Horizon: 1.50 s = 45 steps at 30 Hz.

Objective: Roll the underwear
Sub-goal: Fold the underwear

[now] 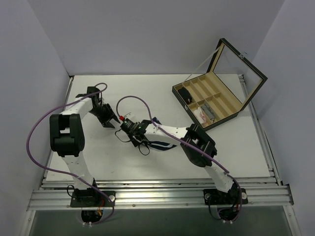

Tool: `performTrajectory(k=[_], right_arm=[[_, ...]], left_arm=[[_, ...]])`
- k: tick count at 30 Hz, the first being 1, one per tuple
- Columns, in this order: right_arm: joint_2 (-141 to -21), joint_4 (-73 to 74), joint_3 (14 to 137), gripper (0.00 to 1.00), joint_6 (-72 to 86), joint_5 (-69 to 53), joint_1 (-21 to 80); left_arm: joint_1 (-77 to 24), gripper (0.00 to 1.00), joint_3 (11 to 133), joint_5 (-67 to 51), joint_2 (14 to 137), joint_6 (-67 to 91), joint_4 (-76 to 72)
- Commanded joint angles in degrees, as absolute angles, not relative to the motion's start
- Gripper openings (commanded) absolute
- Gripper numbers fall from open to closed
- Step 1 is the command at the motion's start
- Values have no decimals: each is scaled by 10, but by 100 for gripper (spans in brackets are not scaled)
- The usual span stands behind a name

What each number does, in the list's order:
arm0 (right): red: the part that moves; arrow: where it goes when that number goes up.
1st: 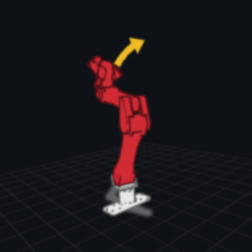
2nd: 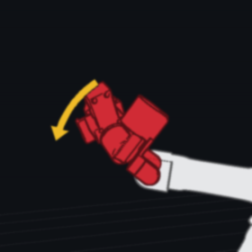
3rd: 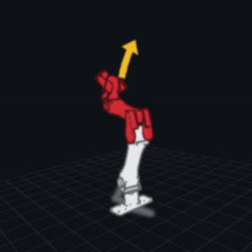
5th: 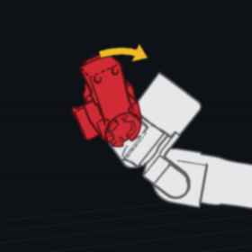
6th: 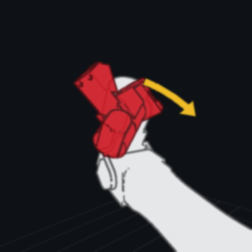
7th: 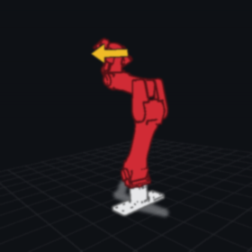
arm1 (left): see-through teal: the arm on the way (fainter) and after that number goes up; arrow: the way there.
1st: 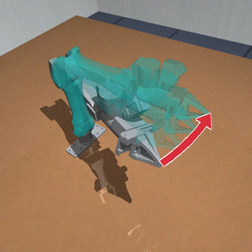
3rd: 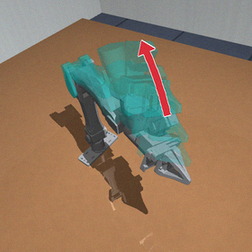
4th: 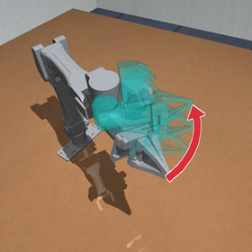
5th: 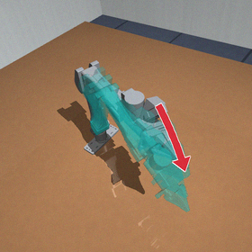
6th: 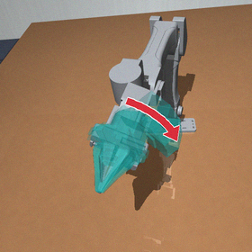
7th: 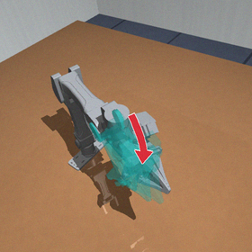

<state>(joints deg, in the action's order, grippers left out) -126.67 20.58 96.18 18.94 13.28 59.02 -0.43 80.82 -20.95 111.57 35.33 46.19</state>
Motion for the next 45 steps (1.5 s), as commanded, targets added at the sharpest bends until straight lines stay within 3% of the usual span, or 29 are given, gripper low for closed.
performTrajectory(k=[1,5,15,27,38,45], right_arm=[[-1281,235,951,32,192,141,593],[-1258,234,945,0,202,107,593],[-1180,250,938,0,198,-25,577],[-1174,257,945,0,164,-123,469],[-1147,230,915,0,163,-144,413],[-1076,162,820,0,189,-147,390]], left_arm=[[1,51,816,-216,1115,342,465],[18,51,830,-222,1112,336,468],[16,51,803,-238,1074,345,442],[-44,51,809,-258,1092,356,432],[-78,51,857,-243,1108,374,442],[-100,51,873,-242,1123,384,436]])
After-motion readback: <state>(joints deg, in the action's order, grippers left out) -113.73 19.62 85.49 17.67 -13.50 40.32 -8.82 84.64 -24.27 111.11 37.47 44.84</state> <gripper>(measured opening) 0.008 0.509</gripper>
